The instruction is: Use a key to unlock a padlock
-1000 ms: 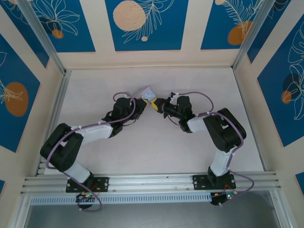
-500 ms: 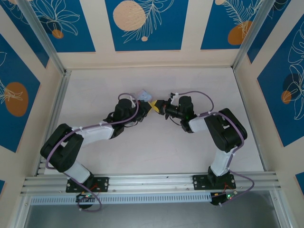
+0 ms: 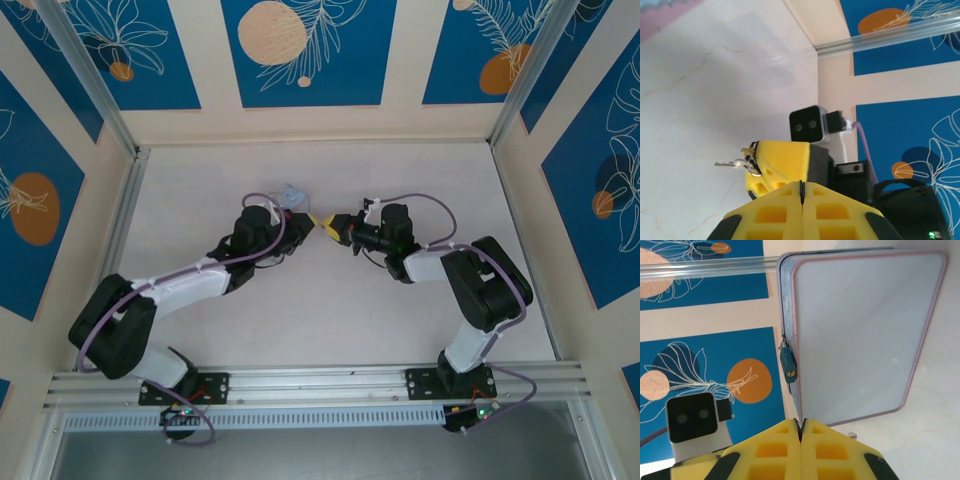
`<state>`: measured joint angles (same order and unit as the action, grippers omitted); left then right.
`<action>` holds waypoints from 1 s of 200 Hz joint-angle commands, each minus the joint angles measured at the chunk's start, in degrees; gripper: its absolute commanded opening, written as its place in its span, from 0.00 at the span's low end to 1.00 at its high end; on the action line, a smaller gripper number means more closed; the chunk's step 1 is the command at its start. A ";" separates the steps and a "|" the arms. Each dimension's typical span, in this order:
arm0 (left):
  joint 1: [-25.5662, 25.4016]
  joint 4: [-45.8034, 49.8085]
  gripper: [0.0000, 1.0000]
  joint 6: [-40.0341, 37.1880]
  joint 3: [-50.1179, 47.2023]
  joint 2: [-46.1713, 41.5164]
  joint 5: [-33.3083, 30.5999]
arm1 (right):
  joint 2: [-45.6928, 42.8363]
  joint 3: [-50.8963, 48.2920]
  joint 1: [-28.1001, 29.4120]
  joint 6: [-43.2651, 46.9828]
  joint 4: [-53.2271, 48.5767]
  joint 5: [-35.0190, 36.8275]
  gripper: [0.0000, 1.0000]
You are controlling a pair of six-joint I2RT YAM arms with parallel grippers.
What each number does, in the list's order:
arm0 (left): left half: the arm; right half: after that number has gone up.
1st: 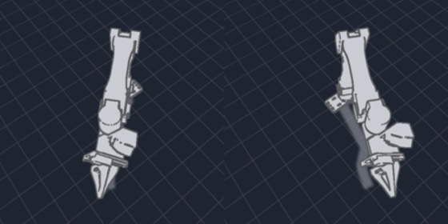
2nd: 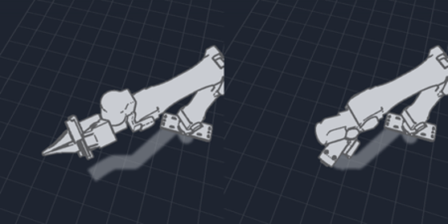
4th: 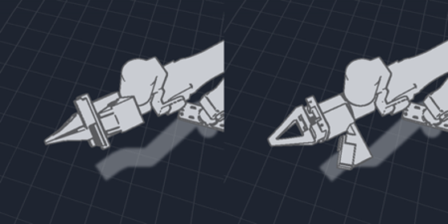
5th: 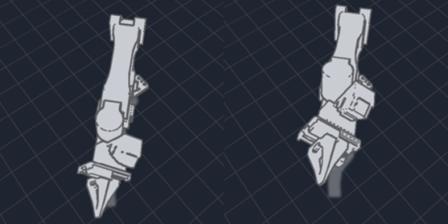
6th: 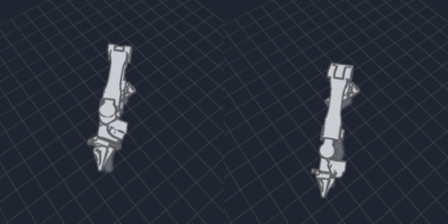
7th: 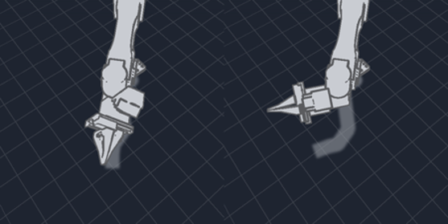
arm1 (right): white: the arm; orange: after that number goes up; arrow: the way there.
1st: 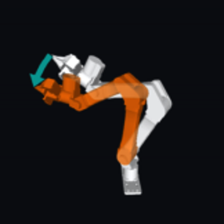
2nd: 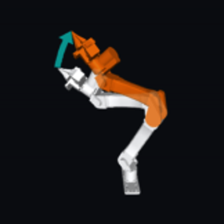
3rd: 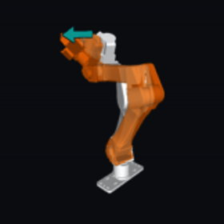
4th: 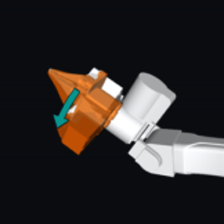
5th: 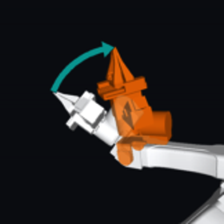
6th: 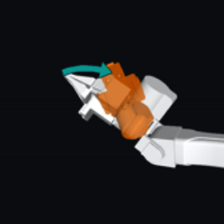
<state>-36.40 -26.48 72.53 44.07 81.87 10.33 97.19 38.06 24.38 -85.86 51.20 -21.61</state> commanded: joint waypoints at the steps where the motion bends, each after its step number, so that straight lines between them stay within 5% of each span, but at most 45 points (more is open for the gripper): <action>1: 2.69 7.31 0.25 -5.14 0.78 -4.08 -3.00 | -3.23 -0.53 -0.73 2.90 -4.76 1.60 0.00; 28: 6.13 16.65 0.59 -10.00 4.02 -6.19 -4.63 | -5.69 -0.50 -0.91 5.20 -8.86 2.91 0.00; 63: 12.30 23.37 0.76 -15.21 9.80 -2.54 -3.27 | -9.87 -0.36 -1.24 9.04 -15.91 4.75 0.00; 129: 20.02 38.35 0.83 -27.24 34.26 17.16 3.70 | -19.60 -3.28 -3.38 14.95 -26.76 6.96 0.00; 200: 15.52 49.09 0.81 -27.20 51.16 31.70 16.20 | -27.69 -7.10 -7.15 17.48 -32.77 7.78 0.00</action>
<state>-17.47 17.39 45.87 92.14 112.57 18.20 71.44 31.99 18.06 -70.78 21.47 -14.50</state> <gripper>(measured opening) 0.817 0.060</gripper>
